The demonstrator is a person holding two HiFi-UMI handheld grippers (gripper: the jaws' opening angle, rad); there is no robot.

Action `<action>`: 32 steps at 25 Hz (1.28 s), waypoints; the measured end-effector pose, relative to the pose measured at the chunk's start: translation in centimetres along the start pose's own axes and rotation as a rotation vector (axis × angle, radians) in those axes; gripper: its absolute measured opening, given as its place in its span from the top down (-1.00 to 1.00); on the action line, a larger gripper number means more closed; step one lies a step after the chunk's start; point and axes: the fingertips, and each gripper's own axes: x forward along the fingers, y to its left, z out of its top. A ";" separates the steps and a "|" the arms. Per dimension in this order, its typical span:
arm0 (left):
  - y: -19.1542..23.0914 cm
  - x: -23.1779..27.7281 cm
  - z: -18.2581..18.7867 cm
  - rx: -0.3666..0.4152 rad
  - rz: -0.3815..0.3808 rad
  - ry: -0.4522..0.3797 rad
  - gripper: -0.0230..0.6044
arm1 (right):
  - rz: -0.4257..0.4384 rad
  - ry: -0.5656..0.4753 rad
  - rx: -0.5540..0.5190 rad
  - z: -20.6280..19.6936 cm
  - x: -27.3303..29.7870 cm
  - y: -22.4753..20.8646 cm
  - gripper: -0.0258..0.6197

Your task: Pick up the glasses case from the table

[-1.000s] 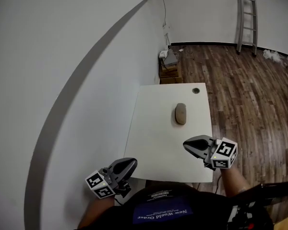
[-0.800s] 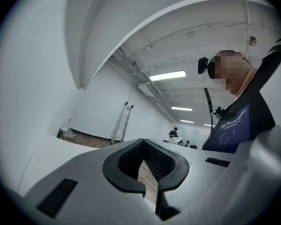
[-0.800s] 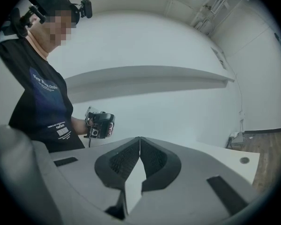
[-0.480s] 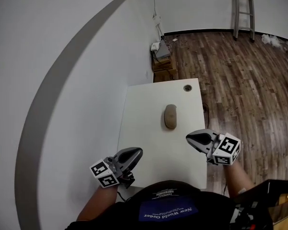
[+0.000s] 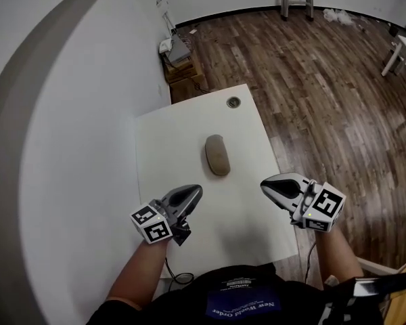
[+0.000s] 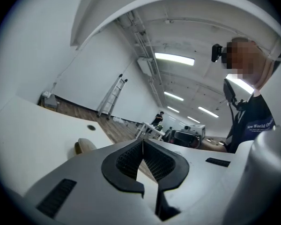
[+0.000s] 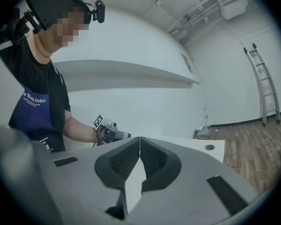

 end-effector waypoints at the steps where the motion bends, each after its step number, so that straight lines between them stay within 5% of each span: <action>1: 1.9 0.8 -0.7 -0.011 0.007 0.002 0.94 | -0.013 0.008 0.008 -1.1 0.4 -0.9 0.92; 15: 16.4 7.3 -7.9 -0.271 0.250 0.148 0.24 | 0.020 0.045 0.087 -6.6 4.9 -6.5 0.92; 21: 19.0 9.9 -9.5 -0.296 0.262 0.218 -0.03 | 0.001 0.056 0.131 -8.7 4.8 -8.4 0.92; 32: 22.1 14.4 -10.0 -0.295 0.222 0.285 -0.07 | 0.016 0.057 0.152 -10.1 6.9 -11.1 0.92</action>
